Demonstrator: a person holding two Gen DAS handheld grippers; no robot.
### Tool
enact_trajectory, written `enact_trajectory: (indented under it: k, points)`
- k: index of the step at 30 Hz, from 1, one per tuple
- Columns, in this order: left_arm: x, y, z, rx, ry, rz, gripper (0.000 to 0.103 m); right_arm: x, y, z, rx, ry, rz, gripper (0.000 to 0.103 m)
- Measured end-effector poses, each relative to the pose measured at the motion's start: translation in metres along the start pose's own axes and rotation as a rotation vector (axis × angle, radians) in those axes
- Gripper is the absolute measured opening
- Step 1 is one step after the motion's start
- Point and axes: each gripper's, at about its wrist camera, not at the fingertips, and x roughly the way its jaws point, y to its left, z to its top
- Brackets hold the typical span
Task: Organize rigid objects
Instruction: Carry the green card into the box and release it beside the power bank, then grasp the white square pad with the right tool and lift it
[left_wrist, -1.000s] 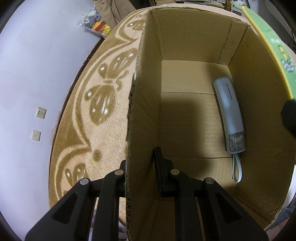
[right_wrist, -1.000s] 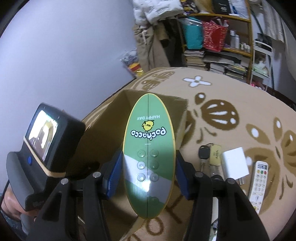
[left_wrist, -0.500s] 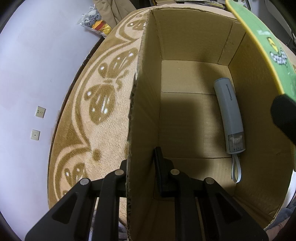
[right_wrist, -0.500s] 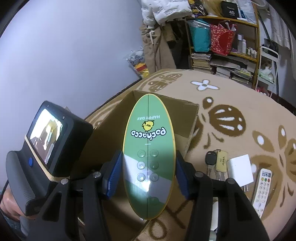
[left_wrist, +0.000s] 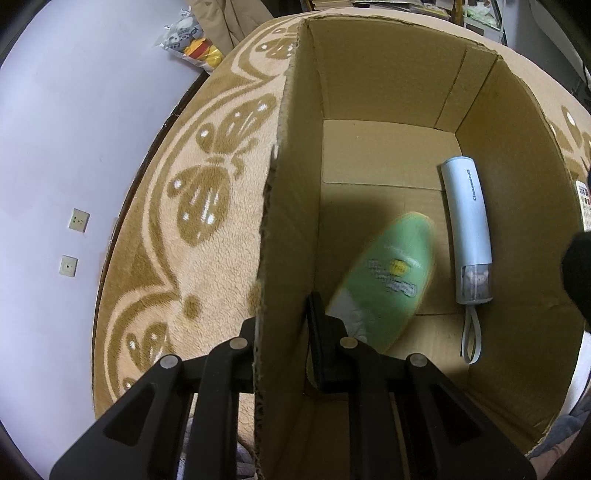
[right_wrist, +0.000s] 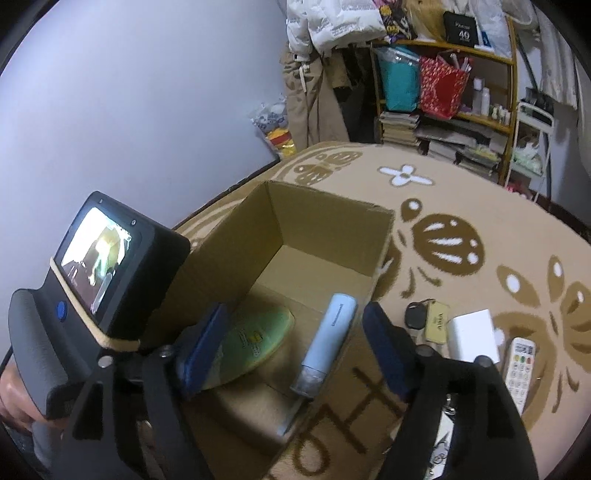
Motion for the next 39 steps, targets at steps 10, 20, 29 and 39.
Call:
enact_trajectory:
  k: [10,20,29,39]
  points:
    - [0.0,0.001,0.0,0.0,0.0,-0.004,0.015,-0.013,-0.043,-0.013,0.106,-0.003,-0.091,0.081]
    - [0.001,0.004,-0.001,-0.006,0.0,-0.012,0.015,-0.012,-0.099,-0.03,0.202,0.064,-0.178,0.081]
    - [0.003,0.006,-0.003,-0.006,0.004,-0.018,0.015,0.001,-0.122,-0.055,0.237,0.15,-0.174,0.081]
    - [0.004,0.005,-0.004,0.004,0.007,-0.013,0.014,0.028,-0.103,-0.072,0.154,0.252,-0.145,0.067]
